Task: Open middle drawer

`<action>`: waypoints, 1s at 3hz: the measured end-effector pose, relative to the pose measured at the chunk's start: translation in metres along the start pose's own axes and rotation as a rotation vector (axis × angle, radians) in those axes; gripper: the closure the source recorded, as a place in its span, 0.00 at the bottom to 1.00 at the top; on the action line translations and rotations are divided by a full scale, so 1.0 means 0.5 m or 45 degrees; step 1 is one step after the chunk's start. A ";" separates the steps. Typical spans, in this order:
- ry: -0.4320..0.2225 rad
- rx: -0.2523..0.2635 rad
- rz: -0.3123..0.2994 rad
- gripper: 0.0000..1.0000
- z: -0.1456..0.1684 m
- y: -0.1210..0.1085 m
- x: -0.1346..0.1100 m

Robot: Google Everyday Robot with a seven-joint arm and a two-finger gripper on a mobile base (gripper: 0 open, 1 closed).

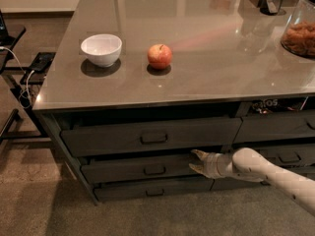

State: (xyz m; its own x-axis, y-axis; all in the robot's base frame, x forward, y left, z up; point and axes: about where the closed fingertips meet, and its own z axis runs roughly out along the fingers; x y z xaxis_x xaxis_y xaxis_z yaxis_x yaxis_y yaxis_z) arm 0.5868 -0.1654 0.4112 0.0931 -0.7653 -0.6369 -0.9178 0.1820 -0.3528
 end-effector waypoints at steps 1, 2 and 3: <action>0.000 0.000 0.000 0.59 -0.002 -0.007 -0.003; 0.000 0.000 0.000 0.82 -0.001 -0.015 -0.003; 0.000 0.000 0.000 1.00 -0.003 -0.021 -0.006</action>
Offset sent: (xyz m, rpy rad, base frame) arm -0.1177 -0.0604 -0.0294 0.0811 0.1043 -0.0461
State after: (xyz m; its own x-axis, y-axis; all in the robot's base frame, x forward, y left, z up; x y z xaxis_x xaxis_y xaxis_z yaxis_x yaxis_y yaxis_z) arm 0.5954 -0.1659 0.4177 0.0931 -0.7652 -0.6370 -0.9179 0.1820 -0.3527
